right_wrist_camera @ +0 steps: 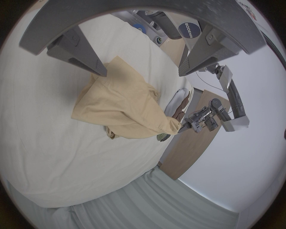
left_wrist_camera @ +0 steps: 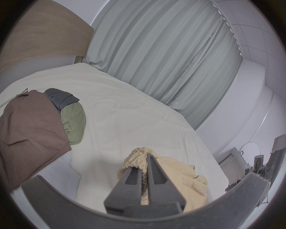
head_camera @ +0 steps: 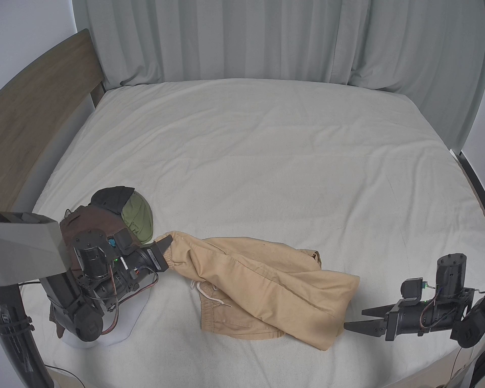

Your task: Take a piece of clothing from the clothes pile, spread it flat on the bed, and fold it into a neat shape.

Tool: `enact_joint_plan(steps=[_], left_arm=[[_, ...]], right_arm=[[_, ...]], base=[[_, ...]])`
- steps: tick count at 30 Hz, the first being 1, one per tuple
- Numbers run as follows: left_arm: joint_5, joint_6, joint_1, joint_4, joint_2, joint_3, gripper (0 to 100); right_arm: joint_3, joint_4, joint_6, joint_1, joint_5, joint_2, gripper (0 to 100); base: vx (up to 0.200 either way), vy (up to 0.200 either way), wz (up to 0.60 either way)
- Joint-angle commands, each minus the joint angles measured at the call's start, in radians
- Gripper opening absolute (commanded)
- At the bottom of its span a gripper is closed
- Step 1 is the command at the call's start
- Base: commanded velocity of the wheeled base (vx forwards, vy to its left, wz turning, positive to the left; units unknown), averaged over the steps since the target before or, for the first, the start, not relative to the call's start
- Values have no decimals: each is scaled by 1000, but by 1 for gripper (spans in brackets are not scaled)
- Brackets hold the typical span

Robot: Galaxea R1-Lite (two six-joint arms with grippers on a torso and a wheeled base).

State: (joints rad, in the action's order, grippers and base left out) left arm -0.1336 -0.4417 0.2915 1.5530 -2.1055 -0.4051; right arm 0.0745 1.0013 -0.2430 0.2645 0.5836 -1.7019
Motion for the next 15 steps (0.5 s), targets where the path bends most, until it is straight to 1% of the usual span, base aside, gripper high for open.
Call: enact_joint_plan(steps=[1,6,11,15], left_arm=[[0,0,0,4,-2,0,0],[0,0,0,4,-4,-1,0],[0,0,0,4,-4,0,0],[0,0,0,4,-4,0,0]], right_arm=[[-32,62,-41,9,-25,-105,100],[-74,195,-52,7,-27,-206,100],[-74,250,-61,1,-27,-295,100],[-74,267,-64,-2,-27,-329,100]], base=[[0,0,0],[0,0,0],[0,0,0],[0,0,0]])
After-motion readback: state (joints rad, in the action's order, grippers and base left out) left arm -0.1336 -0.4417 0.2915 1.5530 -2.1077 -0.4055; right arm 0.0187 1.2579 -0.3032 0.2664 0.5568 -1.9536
